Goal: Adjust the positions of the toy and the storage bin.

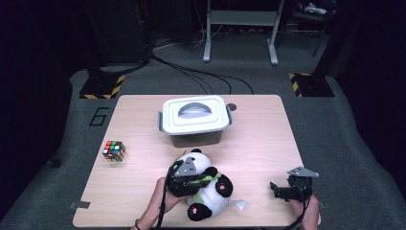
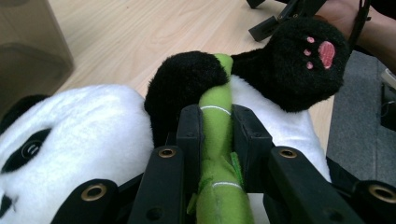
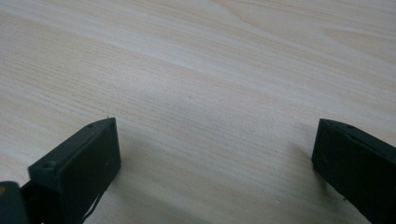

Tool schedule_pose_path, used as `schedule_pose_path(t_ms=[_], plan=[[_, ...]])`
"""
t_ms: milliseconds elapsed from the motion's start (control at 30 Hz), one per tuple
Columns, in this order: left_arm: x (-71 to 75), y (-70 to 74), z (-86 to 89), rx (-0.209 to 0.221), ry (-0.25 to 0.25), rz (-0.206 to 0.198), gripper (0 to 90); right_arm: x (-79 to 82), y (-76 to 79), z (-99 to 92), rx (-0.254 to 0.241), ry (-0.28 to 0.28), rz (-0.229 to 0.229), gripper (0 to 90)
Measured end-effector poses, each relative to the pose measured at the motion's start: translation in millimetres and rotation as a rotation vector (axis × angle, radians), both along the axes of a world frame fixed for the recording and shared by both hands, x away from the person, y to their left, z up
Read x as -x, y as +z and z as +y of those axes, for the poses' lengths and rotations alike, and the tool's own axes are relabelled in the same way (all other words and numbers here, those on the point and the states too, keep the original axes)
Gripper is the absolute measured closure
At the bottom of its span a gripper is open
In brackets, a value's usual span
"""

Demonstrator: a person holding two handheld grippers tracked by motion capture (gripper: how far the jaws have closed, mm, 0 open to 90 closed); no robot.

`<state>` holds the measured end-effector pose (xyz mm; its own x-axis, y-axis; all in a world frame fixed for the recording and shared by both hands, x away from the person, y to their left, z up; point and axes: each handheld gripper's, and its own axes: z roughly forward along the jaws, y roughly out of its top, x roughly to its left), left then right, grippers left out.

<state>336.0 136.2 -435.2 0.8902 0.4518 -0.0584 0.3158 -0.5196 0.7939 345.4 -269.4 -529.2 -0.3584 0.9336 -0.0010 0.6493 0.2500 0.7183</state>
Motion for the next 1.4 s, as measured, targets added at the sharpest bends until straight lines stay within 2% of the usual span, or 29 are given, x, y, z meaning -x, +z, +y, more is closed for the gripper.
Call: schedule_pose_path(t_ms=[333, 467, 767, 833, 1033, 1100, 1233, 1400], plan=[[4.3, 7.5, 20.1, -0.005, 0.050, -0.035, 74.8, 0.0, 0.0, 0.0, 0.000, 0.000, 0.000, 0.3], [6.5, 10.3, 27.0, -0.023, 0.071, -0.048, 74.9, 0.0, 0.0, 0.0, 0.000, 0.000, 0.000, 0.3], [7.9, 12.3, 48.1, -0.035, 0.124, -0.065, 74.8, 0.0, 0.0, 0.0, 0.000, 0.000, 0.000, 0.3], [6.8, 12.3, 54.3, -0.049, 0.126, -0.069, 74.8, 0.0, 0.0, 0.0, 0.000, 0.000, 0.000, 0.3], [2.0, 12.0, 76.7, -0.050, 0.163, -0.078, 74.8, 0.0, 0.0, 0.0, 0.000, -0.001, 0.000, 0.3], [-1.1, 12.5, 84.7, -0.049, 0.172, -0.068, 74.8, 0.0, 0.0, 0.1, 0.000, -0.001, 0.000, 0.3], [-9.5, 14.7, 99.0, -0.055, 0.192, -0.074, 74.8, 0.0, 0.0, 0.1, 0.000, -0.001, 0.000, 0.3], [-19.9, 16.3, 112.5, -0.070, 0.193, -0.081, 74.8, 0.0, 0.0, 0.0, 0.000, -0.002, 0.000, 0.3]])
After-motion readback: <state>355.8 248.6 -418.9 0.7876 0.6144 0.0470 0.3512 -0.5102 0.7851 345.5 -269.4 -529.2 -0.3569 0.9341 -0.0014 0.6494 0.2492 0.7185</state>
